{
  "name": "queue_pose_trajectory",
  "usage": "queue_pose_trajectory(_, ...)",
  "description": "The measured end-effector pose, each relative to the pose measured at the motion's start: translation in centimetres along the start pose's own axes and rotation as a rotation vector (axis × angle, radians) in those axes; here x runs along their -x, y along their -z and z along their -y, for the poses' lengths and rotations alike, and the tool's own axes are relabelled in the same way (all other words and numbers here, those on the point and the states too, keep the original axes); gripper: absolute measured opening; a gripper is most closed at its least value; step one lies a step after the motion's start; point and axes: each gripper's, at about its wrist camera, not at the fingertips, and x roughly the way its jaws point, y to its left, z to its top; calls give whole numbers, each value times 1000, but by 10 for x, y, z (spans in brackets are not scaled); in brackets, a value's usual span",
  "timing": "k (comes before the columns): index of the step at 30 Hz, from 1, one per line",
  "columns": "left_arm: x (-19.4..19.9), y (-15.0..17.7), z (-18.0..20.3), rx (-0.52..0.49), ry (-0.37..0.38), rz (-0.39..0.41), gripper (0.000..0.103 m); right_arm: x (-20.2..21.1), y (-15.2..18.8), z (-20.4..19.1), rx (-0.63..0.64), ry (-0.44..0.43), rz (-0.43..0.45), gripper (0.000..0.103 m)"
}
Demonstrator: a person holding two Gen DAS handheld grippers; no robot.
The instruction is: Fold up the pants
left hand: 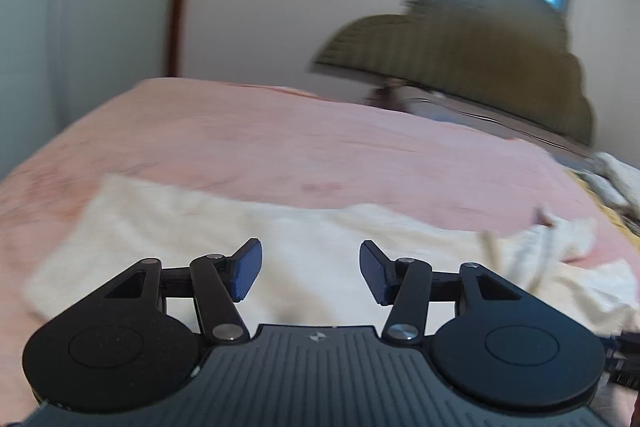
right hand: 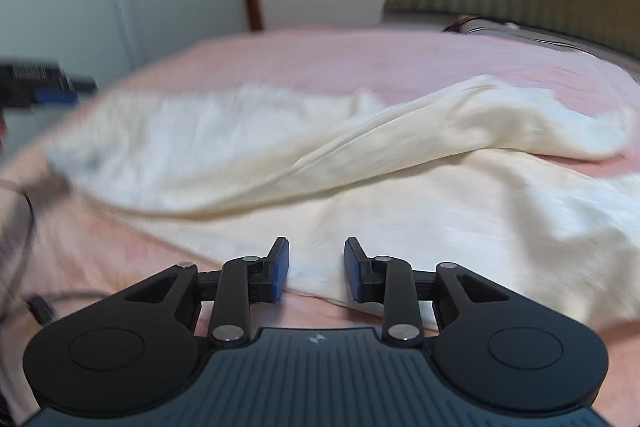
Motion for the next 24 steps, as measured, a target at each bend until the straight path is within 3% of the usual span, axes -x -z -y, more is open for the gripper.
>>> queue_pose_trajectory(3,-24,8,42,-82,105,-1,65,48,4,44,-209,78,161,34)
queue_pose_trajectory(5,-39,19,65,-159,135,24,66,76,11,80,-358,196,211,50)
queue_pose_trajectory(6,-48,29,76,-207,132,41,66,87,19,95,-425,243,224,51)
queue_pose_trajectory(9,-63,51,97,-307,94,84,66,113,41,134,-646,212,267,62)
queue_pose_trajectory(11,-69,62,103,-331,83,85,66,119,56,147,-743,194,274,62)
queue_pose_trajectory(14,-78,69,102,-321,100,57,67,107,69,163,-856,59,250,62)
queue_pose_trajectory(16,-84,72,100,-304,87,32,68,93,74,173,-945,19,265,62)
queue_pose_trajectory(20,-102,68,87,-212,91,-56,69,84,78,197,-1034,78,411,60)
queue_pose_trajectory(23,-105,67,83,-171,103,-63,70,82,83,226,-1077,135,530,58)
queue_pose_trajectory(24,-105,67,85,-179,99,-61,71,81,83,235,-1089,128,559,52)
